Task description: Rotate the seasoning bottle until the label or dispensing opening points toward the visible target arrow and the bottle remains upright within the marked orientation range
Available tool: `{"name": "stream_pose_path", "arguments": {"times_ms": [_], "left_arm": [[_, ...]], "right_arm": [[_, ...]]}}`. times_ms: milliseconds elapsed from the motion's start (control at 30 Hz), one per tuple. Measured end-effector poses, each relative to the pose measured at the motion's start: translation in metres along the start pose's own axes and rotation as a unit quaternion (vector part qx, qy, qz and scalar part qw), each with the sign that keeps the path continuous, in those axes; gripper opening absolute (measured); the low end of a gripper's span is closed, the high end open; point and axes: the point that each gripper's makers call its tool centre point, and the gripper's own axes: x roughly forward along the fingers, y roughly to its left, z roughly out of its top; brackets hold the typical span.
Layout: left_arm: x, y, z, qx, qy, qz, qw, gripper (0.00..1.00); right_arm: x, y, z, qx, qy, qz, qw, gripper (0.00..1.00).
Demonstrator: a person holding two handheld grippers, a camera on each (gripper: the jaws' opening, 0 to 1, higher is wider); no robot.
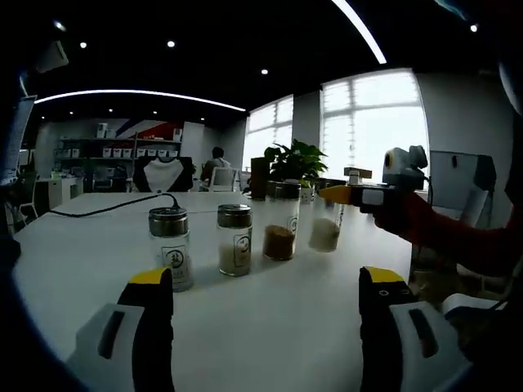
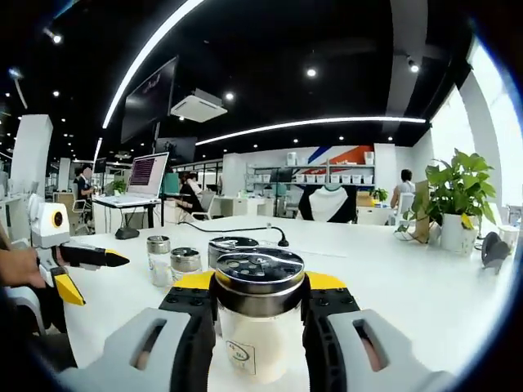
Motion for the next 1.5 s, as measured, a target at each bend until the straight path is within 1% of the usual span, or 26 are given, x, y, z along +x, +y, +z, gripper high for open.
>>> {"name": "stream_pose_path", "arguments": {"times_ms": [100,300,400,667,867,967,1200,1300,1367,1400,1500], "left_arm": [[-0.002,0.003,-0.002,0.003,0.004,0.004,1.0000,1.00],[-0.006,0.007,-0.006,0.001,0.012,0.009,0.9999,1.00],[-0.007,0.008,-0.005,-0.001,0.009,0.010,0.9999,1.00],[-0.008,0.009,-0.010,-0.001,0.018,0.007,0.9998,1.00],[-0.010,0.011,-0.012,-0.002,0.023,0.011,0.9997,1.00],[-0.012,0.014,-0.012,0.005,0.028,0.017,0.9994,1.00],[-0.009,0.015,-0.013,0.007,0.030,0.018,0.9994,1.00],[-0.007,0.012,-0.012,0.009,0.031,0.015,0.9994,1.00],[-0.007,0.012,-0.012,0.011,0.031,0.015,0.9993,1.00],[-0.006,0.012,-0.012,0.012,0.031,0.015,0.9993,1.00],[-0.006,0.011,-0.012,0.009,0.030,0.014,0.9994,1.00]], "right_arm": [[0.003,-0.011,0.000,-0.009,0.003,-0.005,0.9999,0.38],[0.013,-0.026,-0.001,-0.015,0.010,0.000,0.9998,0.38],[0.016,-0.029,-0.003,-0.020,0.015,0.007,0.9997,0.38],[0.024,-0.032,-0.005,-0.035,0.018,0.031,0.9987,0.38],[0.026,-0.037,-0.007,-0.028,0.021,0.040,0.9986,0.38],[0.027,-0.040,-0.010,-0.029,0.027,0.041,0.9983,0.38],[0.020,-0.045,-0.012,-0.002,0.019,0.036,0.9992,0.38],[0.017,-0.047,-0.013,0.017,0.014,0.028,0.9994,0.39],[0.018,-0.045,-0.013,0.008,0.010,0.026,0.9996,0.39],[0.017,-0.042,-0.012,0.010,0.009,0.029,0.9995,0.39],[0.018,-0.041,-0.013,0.008,0.010,0.029,0.9995,0.39]]}}
